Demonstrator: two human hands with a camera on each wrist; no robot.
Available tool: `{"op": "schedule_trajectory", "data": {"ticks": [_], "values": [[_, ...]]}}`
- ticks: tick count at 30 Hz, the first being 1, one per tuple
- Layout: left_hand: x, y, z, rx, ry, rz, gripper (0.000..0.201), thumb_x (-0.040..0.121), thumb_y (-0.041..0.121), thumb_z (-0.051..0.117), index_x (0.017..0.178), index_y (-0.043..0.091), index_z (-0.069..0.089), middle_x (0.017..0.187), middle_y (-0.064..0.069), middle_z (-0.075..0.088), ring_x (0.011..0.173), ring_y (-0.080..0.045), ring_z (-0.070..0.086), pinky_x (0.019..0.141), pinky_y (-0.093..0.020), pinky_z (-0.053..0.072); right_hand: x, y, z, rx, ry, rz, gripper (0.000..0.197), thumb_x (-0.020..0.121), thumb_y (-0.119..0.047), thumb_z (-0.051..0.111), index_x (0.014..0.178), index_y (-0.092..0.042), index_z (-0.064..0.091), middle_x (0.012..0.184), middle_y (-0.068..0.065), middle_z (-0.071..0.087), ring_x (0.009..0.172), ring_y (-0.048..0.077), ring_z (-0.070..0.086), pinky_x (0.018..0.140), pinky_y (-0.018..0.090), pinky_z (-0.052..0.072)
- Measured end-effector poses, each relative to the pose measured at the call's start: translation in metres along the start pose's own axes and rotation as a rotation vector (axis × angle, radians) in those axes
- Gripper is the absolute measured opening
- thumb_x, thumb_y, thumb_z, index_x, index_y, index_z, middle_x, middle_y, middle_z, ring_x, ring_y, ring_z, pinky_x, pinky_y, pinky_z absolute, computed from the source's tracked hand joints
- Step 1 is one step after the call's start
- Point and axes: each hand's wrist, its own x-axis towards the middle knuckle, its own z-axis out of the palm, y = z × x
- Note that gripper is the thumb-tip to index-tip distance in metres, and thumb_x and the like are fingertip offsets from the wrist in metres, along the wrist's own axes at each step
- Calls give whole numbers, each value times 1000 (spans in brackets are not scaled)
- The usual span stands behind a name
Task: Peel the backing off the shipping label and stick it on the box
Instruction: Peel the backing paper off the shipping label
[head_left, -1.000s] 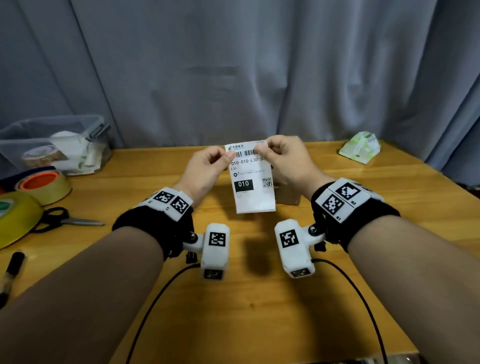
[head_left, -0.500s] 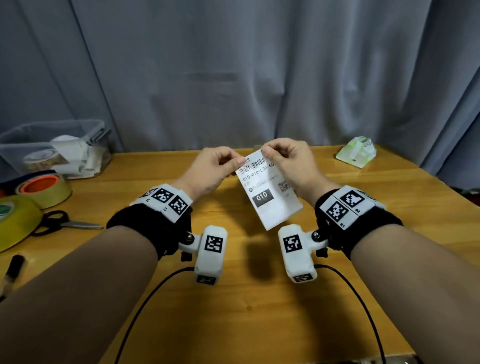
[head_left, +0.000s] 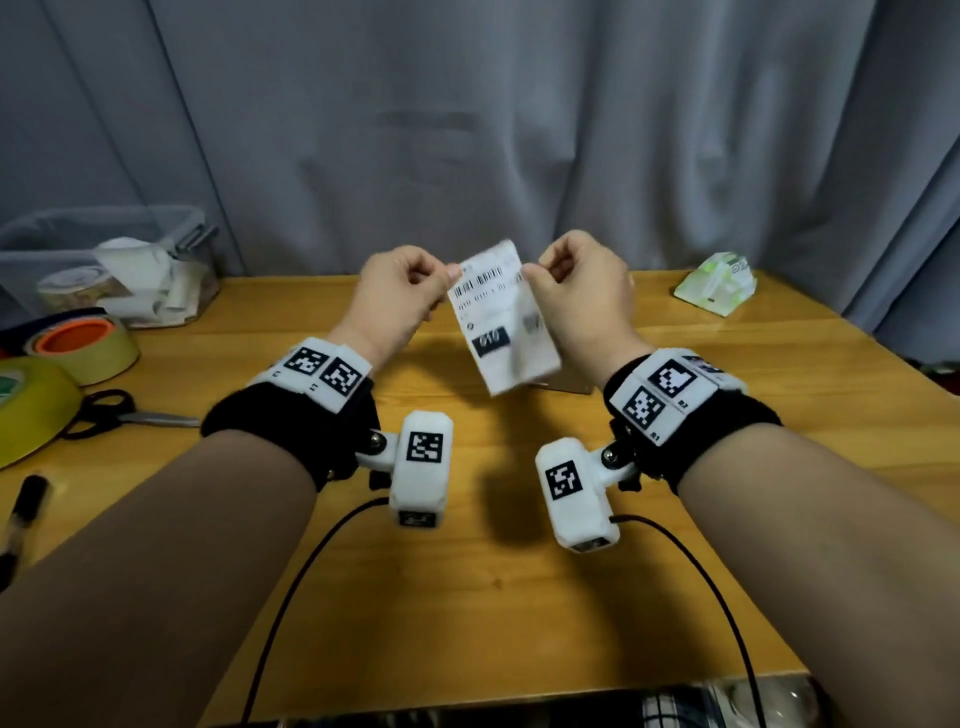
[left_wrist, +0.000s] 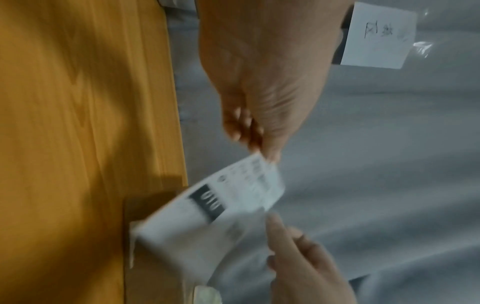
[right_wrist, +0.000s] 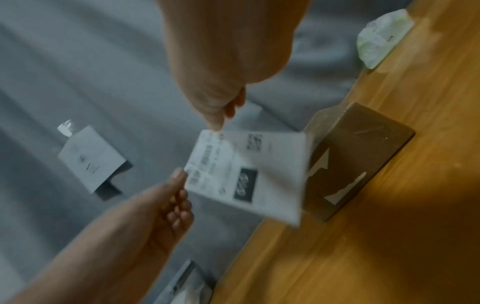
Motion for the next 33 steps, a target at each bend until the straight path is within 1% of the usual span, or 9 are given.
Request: {"op": "schedule_trajectory", "data": {"ticks": [3, 7, 10, 16, 19, 25, 29, 31, 33], "values": [[-2, 2, 6, -18, 189, 68, 26, 89, 18, 59, 64, 22, 52, 59, 4, 54, 44, 2, 49, 46, -12, 45, -6, -4, 3, 21, 2, -63, 20, 78, -29, 68, 77, -26, 48, 80, -6, 57, 76, 16, 57, 77, 38, 50], [-12, 11, 16, -117, 105, 145, 11, 85, 14, 64, 74, 14, 65, 60, 8, 62, 54, 0, 55, 58, -16, 50, -13, -10, 9, 291, -127, -51, 20, 86, -27, 62, 68, -25, 55, 71, -8, 62, 66, 3, 58, 65, 22, 49], [-16, 20, 22, -242, 24, 111, 14, 85, 9, 64, 73, 16, 68, 53, 11, 67, 54, 2, 61, 60, -13, 52, -15, -11, 9, 525, -173, 14, 19, 88, -19, 61, 70, -23, 58, 68, -4, 63, 67, 11, 60, 71, 35, 54], [-14, 27, 29, -274, -104, 75, 13, 91, 5, 54, 88, 9, 66, 73, 3, 64, 61, 3, 61, 68, -11, 52, -16, -11, -1, 742, -242, 107, 6, 90, -11, 59, 94, -11, 62, 76, 1, 66, 62, -3, 64, 55, 10, 47], [-15, 27, 30, -257, -126, 57, 13, 90, 5, 54, 90, 9, 67, 73, 0, 65, 62, 1, 61, 68, -11, 53, -15, -7, -2, 725, -254, 141, 8, 90, -15, 60, 96, -17, 65, 79, -2, 67, 70, 2, 63, 61, 15, 51], [-15, 23, 30, -44, -145, 131, 6, 83, 6, 65, 82, 1, 67, 71, 0, 63, 58, 5, 55, 65, -9, 46, -15, -9, -4, 755, -325, 203, 18, 90, -22, 60, 75, -15, 68, 63, -5, 67, 56, 5, 64, 53, 19, 51], [-15, 21, 34, 74, -169, 173, 6, 78, 9, 71, 75, 9, 65, 73, 7, 59, 61, 6, 54, 65, -5, 43, -9, -6, -4, 695, -297, 139, 13, 87, -5, 61, 78, -12, 66, 56, -7, 69, 53, 3, 63, 52, 19, 53], [-17, 21, 33, -26, -179, 140, 4, 82, 9, 67, 81, 6, 66, 71, 6, 61, 60, 7, 56, 63, -5, 44, -5, -3, -3, 642, -287, 89, 14, 88, 0, 56, 92, -9, 66, 67, -8, 72, 62, 1, 66, 60, 22, 57], [-16, 21, 31, -137, -130, 104, 7, 87, 10, 60, 82, 10, 64, 71, 3, 62, 63, 4, 58, 63, -8, 48, -2, 2, 0, 542, -274, 33, 22, 87, -5, 57, 108, -5, 66, 91, 2, 74, 82, 7, 68, 80, 36, 59]]}}
